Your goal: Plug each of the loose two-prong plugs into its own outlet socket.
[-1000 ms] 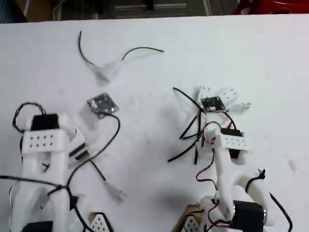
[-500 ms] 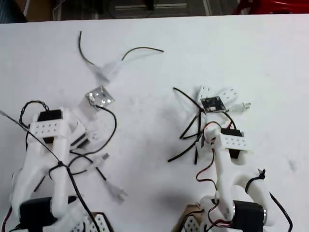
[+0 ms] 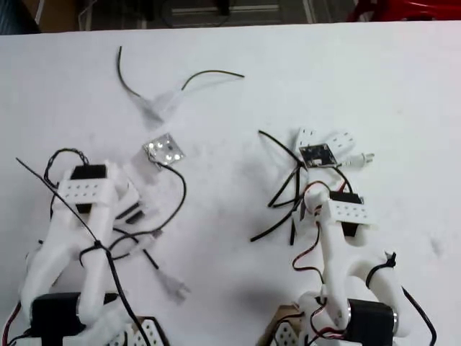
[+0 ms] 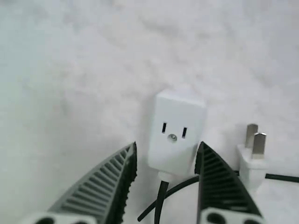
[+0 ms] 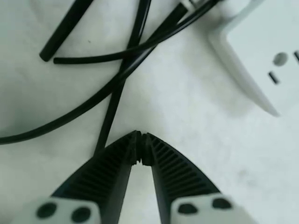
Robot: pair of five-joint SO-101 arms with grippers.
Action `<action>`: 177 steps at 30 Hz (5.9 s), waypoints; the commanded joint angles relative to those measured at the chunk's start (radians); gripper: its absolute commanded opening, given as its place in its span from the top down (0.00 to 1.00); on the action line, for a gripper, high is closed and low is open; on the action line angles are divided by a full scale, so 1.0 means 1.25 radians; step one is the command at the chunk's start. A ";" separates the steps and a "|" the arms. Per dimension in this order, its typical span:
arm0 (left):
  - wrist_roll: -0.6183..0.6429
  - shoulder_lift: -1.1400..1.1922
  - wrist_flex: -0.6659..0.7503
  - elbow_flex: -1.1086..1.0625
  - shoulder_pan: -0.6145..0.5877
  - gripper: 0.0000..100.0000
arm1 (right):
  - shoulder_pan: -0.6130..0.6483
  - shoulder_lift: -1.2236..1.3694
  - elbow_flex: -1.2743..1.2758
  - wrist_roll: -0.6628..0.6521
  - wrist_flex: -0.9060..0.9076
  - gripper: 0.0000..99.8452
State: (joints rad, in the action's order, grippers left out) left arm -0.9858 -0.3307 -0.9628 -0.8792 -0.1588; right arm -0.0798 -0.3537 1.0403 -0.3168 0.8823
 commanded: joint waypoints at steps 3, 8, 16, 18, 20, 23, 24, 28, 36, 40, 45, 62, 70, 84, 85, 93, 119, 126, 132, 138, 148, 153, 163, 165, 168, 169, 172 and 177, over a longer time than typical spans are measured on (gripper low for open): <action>-0.001 0.001 0.088 -0.026 -0.034 0.79 | 0.003 -0.002 -0.004 -0.006 -0.002 0.98; -0.045 -0.001 0.097 0.025 -0.074 0.79 | 0.003 -0.002 -0.004 -0.006 -0.002 0.98; -0.125 0.012 0.103 0.129 -0.126 0.79 | 0.003 -0.002 -0.004 -0.006 -0.002 0.98; -0.122 0.055 0.103 0.169 -0.126 0.79 | 0.003 -0.002 -0.004 -0.006 -0.002 0.98; -0.118 0.127 0.099 0.222 -0.134 0.79 | 0.003 -0.002 -0.004 -0.006 -0.002 0.98; -0.083 0.246 0.065 0.322 -0.150 0.79 | 0.003 -0.002 -0.004 -0.006 -0.003 0.98; -0.069 0.274 0.041 0.363 -0.161 0.79 | 0.003 -0.002 -0.004 -0.006 -0.004 0.98; -0.045 0.298 -0.123 0.512 -0.188 0.79 | 0.003 -0.002 -0.005 -0.006 -0.007 0.98; -0.052 0.197 -0.334 0.390 -0.074 0.79 | 0.003 -0.002 -0.005 -0.007 -0.007 0.98; -0.052 0.197 -0.173 0.255 -0.063 0.79 | 0.003 -0.002 -0.005 -0.007 -0.004 0.98; -0.053 0.252 -0.129 0.249 -0.073 0.79 | 0.003 -0.002 -0.005 -0.007 -0.004 0.98; -0.052 0.803 -0.423 1.181 -0.235 0.79 | 0.003 -0.002 -0.005 -0.007 -0.007 0.98; -0.104 1.040 -0.652 1.731 -0.246 0.79 | 0.003 -0.002 -0.006 -0.007 -0.007 0.98; -0.152 1.244 -0.664 1.904 -0.310 0.79 | 0.003 -0.002 -0.007 -0.007 -0.007 0.98; -0.146 1.244 -0.663 1.900 -0.304 0.79 | 0.003 -0.002 -0.007 -0.007 -0.008 0.98; -0.124 1.249 -0.663 1.885 -0.284 0.79 | 0.003 -0.002 -0.007 -0.007 -0.008 0.98; -0.034 0.541 -0.555 0.744 0.007 0.87 | 0.003 -0.002 -0.009 -0.007 -0.015 0.98; -0.007 0.215 -0.425 0.404 0.099 0.87 | 0.003 -0.002 -0.007 -0.007 -0.015 0.98; 0.087 0.035 -0.239 0.245 0.088 0.83 | 0.003 -0.002 -0.005 -0.007 -0.014 0.98; 0.085 0.096 -0.193 0.225 0.084 0.72 | 0.003 -0.002 -0.004 -0.007 -0.014 0.98; 0.087 0.441 -0.230 0.454 0.062 0.77 | 0.003 -0.002 -0.004 -0.007 -0.014 0.98; 0.095 0.512 -0.338 0.541 0.088 0.88 | 0.003 -0.002 -0.004 -0.007 -0.015 0.98; 0.290 0.512 -0.383 0.658 0.169 0.93 | 0.003 -0.002 -0.004 -0.007 -0.015 0.98; 0.288 0.517 -0.405 0.702 0.214 0.93 | 0.003 -0.002 -0.004 -0.007 -0.015 0.98; 0.296 0.520 -0.408 0.754 0.284 0.93 | 0.003 -0.002 -0.004 -0.007 -0.015 0.98; 0.297 0.520 -0.401 0.767 0.304 0.93 | 0.003 -0.002 -0.004 -0.007 -0.015 0.98; 0.363 0.536 -0.357 0.790 0.337 0.93 | 0.002 -0.002 -0.004 -0.007 -0.015 0.98; 0.458 0.715 -0.341 0.932 0.336 0.93 | 0.002 -0.002 -0.004 -0.007 -0.015 0.98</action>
State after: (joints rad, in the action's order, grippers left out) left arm -0.4519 0.4565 -1.4016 0.1473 0.2478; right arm -0.0798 -0.3537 1.0403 -0.3168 0.8761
